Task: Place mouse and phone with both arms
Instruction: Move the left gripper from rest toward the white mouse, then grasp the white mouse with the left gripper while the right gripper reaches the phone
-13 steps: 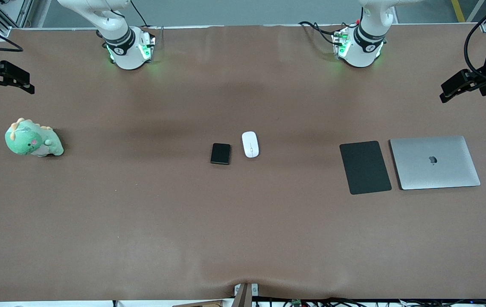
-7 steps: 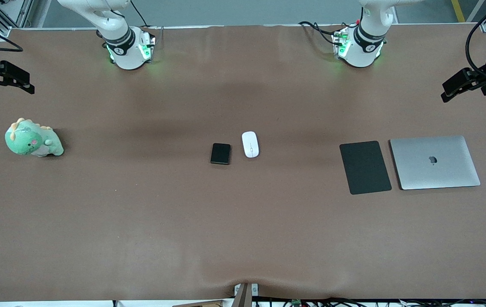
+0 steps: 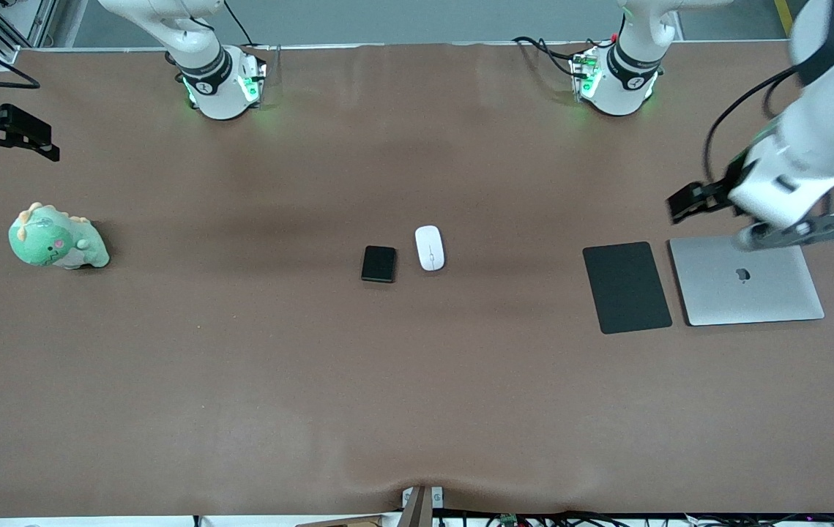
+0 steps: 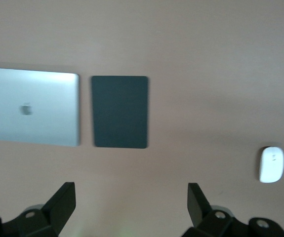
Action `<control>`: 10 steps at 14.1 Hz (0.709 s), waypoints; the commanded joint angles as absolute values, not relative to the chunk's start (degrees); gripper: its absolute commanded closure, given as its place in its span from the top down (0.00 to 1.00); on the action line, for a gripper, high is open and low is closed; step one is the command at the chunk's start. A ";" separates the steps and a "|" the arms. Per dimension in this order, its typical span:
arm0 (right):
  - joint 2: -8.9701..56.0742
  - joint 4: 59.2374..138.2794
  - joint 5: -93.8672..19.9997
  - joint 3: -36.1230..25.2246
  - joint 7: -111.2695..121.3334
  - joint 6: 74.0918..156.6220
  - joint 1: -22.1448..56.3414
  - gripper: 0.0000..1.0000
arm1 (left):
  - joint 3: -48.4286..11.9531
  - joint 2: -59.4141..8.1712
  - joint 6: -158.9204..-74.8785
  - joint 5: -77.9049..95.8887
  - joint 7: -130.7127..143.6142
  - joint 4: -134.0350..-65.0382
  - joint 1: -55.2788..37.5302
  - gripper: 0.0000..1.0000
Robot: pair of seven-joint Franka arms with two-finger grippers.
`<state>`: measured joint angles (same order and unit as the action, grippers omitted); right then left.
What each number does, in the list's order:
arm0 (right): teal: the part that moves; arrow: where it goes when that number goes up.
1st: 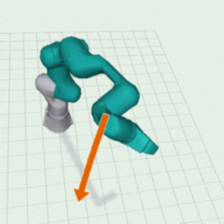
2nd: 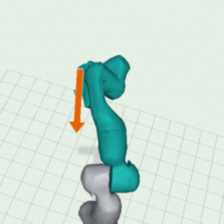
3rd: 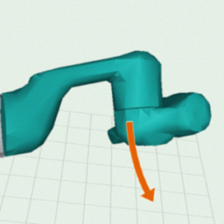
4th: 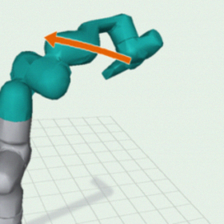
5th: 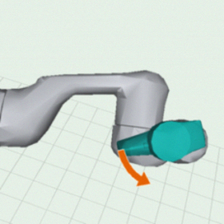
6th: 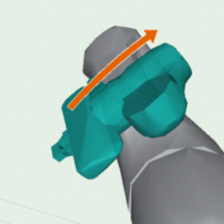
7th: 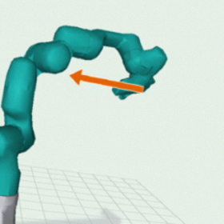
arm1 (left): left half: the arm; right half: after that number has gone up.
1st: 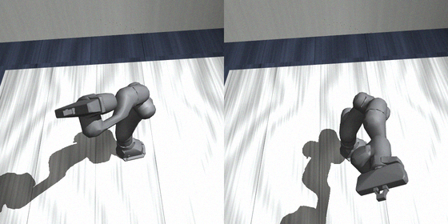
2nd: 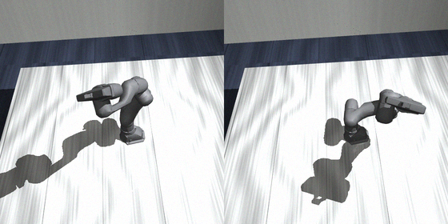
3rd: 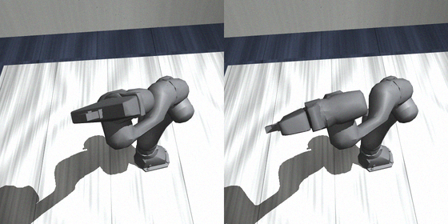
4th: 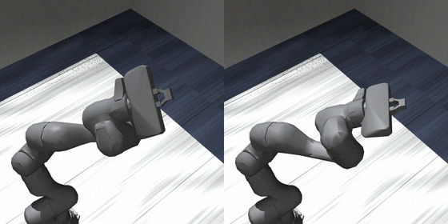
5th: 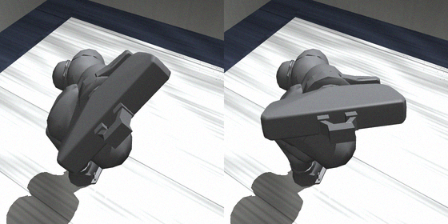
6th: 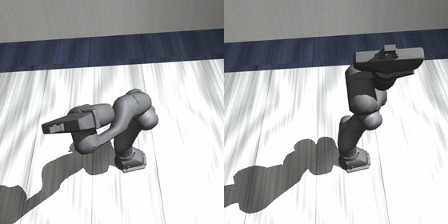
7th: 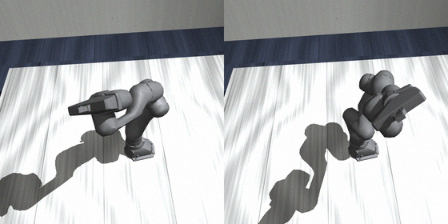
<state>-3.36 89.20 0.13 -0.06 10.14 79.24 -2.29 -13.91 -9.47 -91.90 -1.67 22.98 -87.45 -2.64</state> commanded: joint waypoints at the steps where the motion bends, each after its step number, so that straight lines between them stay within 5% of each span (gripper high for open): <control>1: -3.43 89.21 -0.35 0.62 10.81 79.37 -3.43 1.00 | -14.41 -15.62 -96.04 -2.64 30.56 -86.31 -9.46 1.00; 10: -1.14 87.54 -0.35 0.62 11.25 79.28 -3.25 1.00 | -14.41 -30.84 -112.04 -2.64 47.63 -86.40 -22.14 1.00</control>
<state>-1.86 89.06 0.09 -0.02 10.32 79.69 -2.29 -14.47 -28.45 -109.92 -1.67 45.20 -87.53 -20.65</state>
